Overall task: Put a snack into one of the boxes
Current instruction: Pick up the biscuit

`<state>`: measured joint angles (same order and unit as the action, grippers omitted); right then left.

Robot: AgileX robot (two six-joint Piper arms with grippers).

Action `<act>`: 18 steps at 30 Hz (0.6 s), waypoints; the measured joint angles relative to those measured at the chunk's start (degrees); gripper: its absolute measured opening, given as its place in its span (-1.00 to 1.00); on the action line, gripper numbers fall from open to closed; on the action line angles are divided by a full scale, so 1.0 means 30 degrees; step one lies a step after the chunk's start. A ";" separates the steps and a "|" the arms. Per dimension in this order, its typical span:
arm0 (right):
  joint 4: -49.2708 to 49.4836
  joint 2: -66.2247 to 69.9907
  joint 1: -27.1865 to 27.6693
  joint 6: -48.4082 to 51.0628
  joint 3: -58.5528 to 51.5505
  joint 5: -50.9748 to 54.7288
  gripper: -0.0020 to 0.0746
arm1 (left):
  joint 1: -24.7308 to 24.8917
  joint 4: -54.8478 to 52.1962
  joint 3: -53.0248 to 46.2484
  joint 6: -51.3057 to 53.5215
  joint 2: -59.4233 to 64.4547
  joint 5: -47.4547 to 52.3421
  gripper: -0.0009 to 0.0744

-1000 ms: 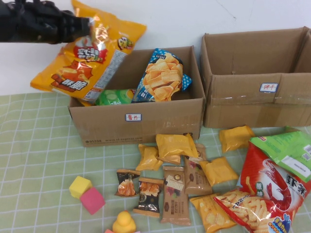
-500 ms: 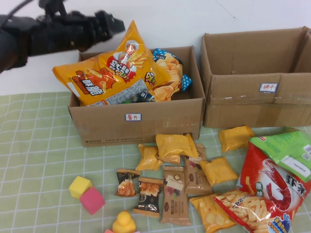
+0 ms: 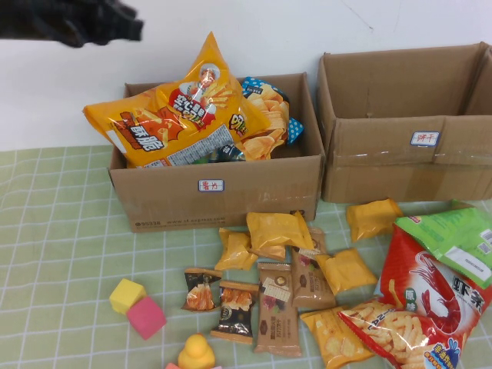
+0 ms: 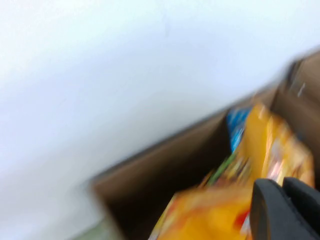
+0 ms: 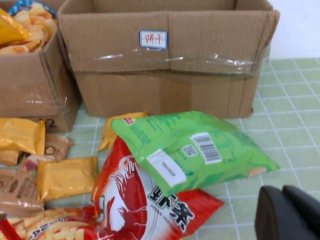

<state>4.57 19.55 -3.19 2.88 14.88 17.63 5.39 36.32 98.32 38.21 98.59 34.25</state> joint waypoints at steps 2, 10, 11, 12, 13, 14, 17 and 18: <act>0.0000 0.0000 0.0000 0.0112 0.0000 0.0093 -0.95 | 0.0000 -0.3322 0.0000 -0.1661 -0.0525 0.1025 -0.95; 0.0185 0.0246 0.0000 0.0350 0.0680 0.2097 -0.95 | -0.0355 -1.2108 0.0000 -0.7553 -0.0980 0.6803 -0.98; 0.0283 0.0486 0.0000 0.0405 0.0789 0.2352 -0.95 | -0.0447 -1.2108 0.0000 -0.7969 -0.0980 0.6970 -0.98; 0.0431 0.0787 0.0000 0.0508 0.0911 0.2698 -0.95 | -0.0503 -1.1922 0.0000 -0.8069 -0.1025 0.7092 -0.98; 0.0667 0.1134 0.0000 0.0637 0.1089 0.3039 -0.95 | -0.0556 -1.1731 0.0000 -0.8069 -0.1125 0.7223 -0.98; 0.0867 0.1421 0.0000 0.0832 0.1229 0.3318 -0.95 | -0.0586 -1.1587 0.0000 -0.8069 -0.1232 0.7309 -0.98; 0.1844 0.2521 -0.0292 0.1736 0.1621 0.3897 -0.95 | -0.0586 -1.1094 -0.0205 -0.8100 -0.2064 0.7471 -0.98; 0.2185 0.2925 -0.0490 0.2055 0.1693 0.3997 -0.95 | -0.0586 -1.0981 -0.0442 -0.8100 -0.2545 0.7471 -0.98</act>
<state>11.13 28.33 -4.66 9.05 19.96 29.62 3.63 3.38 97.00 13.91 90.95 56.66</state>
